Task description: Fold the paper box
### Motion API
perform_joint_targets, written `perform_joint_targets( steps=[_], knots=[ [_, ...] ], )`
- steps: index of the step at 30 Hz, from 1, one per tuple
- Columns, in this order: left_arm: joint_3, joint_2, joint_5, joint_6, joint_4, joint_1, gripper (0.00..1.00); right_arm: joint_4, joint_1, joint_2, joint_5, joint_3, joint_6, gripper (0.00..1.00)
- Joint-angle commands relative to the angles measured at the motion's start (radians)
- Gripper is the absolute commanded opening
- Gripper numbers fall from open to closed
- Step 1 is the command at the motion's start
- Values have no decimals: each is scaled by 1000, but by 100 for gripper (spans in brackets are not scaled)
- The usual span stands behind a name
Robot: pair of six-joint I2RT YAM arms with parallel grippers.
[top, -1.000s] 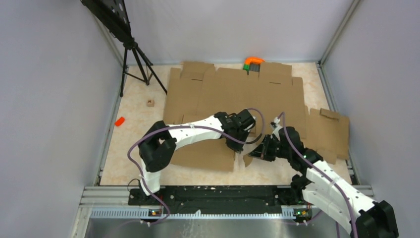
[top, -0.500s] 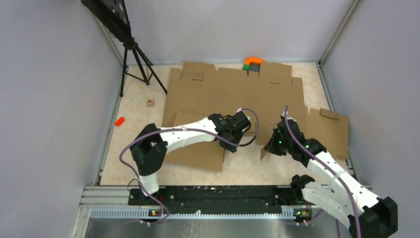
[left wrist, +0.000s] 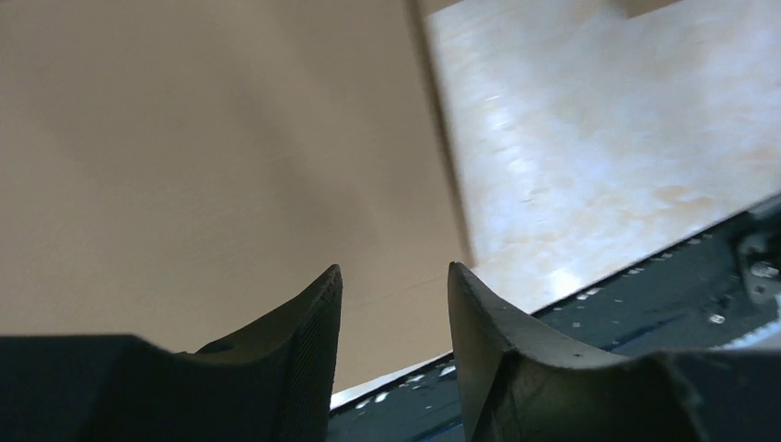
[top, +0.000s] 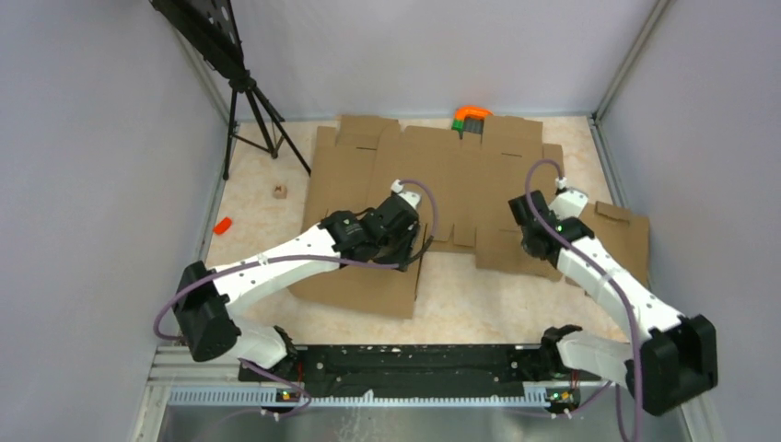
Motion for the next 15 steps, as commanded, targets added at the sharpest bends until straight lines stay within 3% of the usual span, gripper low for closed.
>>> perform_joint_targets(
  steps=[1, 6, 9, 11, 13, 15],
  knots=[
    [-125, -117, 24, -18, 8, 115, 49, -56, -199, 143, 208, 97, 96, 0],
    [-287, -324, 106, -2, 96, 257, 50, -64, -552, 58, 252, 37, 197, 0],
    [-328, -376, 134, 16, 106, 281, 50, -49, -652, -81, 348, -21, 235, 3],
    [-343, -380, 161, 28, 101, 294, 51, 46, -661, -141, 273, -41, 140, 41],
    [-354, -386, 167, 41, 92, 314, 51, 37, -661, -149, 139, -19, 108, 80],
    [-366, -408, 207, 56, 88, 340, 51, 12, -652, -150, 17, 23, 77, 85]
  ],
)
